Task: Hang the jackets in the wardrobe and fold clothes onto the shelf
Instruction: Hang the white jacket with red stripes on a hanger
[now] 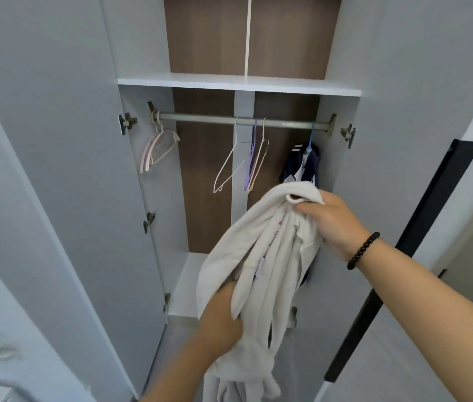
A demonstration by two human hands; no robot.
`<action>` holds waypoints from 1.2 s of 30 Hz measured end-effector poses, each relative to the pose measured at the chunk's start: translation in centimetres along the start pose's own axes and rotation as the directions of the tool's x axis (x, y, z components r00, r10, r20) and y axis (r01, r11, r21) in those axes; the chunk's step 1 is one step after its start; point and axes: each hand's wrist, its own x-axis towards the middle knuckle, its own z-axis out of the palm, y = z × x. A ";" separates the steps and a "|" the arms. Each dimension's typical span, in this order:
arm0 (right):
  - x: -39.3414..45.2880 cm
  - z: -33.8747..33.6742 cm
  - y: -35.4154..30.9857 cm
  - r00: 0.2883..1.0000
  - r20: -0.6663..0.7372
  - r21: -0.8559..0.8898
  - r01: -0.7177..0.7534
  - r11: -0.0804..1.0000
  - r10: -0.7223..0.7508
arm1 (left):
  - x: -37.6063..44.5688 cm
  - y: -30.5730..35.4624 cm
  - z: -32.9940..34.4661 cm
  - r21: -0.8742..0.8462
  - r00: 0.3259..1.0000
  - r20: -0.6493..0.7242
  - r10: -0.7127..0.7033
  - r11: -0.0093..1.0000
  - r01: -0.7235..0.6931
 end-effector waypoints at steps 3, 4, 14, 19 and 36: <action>0.7 0.0 0.7 0.993 -0.111 -0.026 -0.035 0.999 0.032 | 0.7 -1.9 -3.2 0.061 0.989 -0.143 -0.042 0.997 0.051; 0.9 0.0 0.9 0.988 -0.150 -0.038 -0.050 0.998 0.044 | 1.0 -2.5 -4.4 0.075 0.978 -0.202 -0.057 0.994 0.073; 4.5 -0.3 1.3 0.840 -0.532 0.048 -0.101 0.994 0.111 | 3.6 -8.7 -11.9 0.261 0.892 -0.394 -0.224 0.903 0.342; 6.1 -0.1 3.4 0.866 -0.499 -0.221 -0.079 0.972 -0.043 | 6.0 -7.0 -14.3 -0.034 0.858 -0.450 -0.248 0.965 0.261; 15.5 5.1 14.1 0.966 0.166 -0.274 -0.147 0.951 0.198 | 21.3 4.1 -9.1 -0.291 0.978 -0.146 -0.151 0.951 0.104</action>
